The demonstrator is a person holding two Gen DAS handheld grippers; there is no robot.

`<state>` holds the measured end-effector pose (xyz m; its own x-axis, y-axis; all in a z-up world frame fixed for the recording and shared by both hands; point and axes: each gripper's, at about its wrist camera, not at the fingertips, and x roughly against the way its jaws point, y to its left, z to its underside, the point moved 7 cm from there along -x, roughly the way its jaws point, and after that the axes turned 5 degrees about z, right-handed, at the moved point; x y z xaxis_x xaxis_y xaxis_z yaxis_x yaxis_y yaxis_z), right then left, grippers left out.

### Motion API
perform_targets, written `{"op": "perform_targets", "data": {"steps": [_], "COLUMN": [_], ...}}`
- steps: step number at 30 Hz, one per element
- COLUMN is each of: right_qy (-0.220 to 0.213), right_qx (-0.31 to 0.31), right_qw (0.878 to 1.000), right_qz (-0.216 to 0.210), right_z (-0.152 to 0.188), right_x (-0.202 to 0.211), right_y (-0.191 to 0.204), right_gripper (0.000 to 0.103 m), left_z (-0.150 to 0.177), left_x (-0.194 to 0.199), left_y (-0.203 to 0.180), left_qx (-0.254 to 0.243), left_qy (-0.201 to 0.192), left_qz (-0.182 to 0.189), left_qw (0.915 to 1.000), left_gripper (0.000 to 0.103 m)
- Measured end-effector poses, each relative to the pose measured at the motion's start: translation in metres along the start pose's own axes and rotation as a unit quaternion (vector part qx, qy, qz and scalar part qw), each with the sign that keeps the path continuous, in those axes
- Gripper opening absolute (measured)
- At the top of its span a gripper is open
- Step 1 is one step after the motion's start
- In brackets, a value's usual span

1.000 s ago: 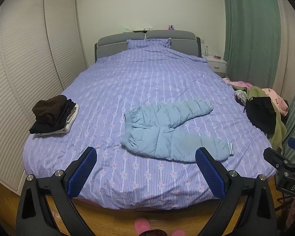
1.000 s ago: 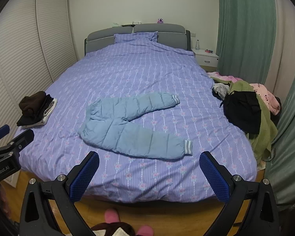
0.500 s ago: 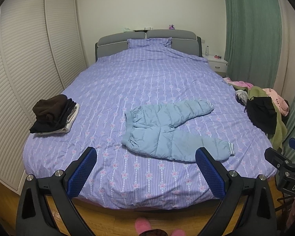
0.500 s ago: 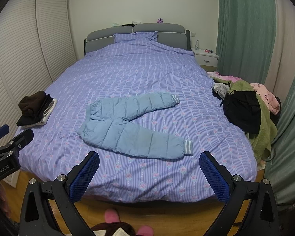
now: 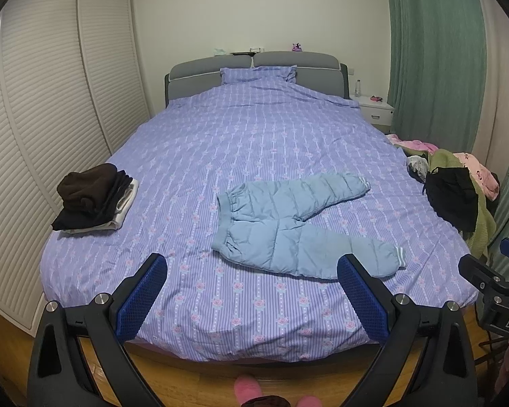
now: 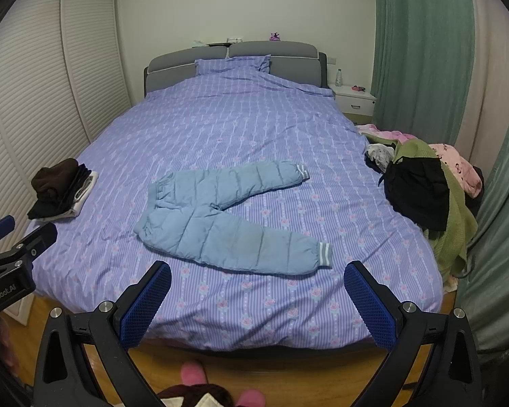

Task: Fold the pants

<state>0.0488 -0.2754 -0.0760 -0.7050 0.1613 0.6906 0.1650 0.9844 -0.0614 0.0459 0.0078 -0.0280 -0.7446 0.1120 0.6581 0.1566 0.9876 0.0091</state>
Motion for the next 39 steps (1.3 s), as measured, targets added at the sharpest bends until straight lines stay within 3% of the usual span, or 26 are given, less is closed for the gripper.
{"op": "perform_targets", "data": {"steps": [24,39], "right_qy": [0.003,0.034], "right_qx": [0.000,-0.015], "right_qw": [1.000,0.999], "right_qz": [0.000,-0.014], "right_z": [0.002,0.003], "right_x": [-0.002,-0.050], "right_y": [0.002,0.002], "right_gripper": [0.103,0.103], "left_z": [0.002,0.000], "left_x": [-0.004,-0.037], "left_y": [-0.002,0.007], "left_qx": [-0.001,0.005], "left_qy": [0.001,0.029], "left_qz": [0.000,-0.018], "left_qw": [1.0000,0.9994], "left_gripper": [0.102,0.102]}}
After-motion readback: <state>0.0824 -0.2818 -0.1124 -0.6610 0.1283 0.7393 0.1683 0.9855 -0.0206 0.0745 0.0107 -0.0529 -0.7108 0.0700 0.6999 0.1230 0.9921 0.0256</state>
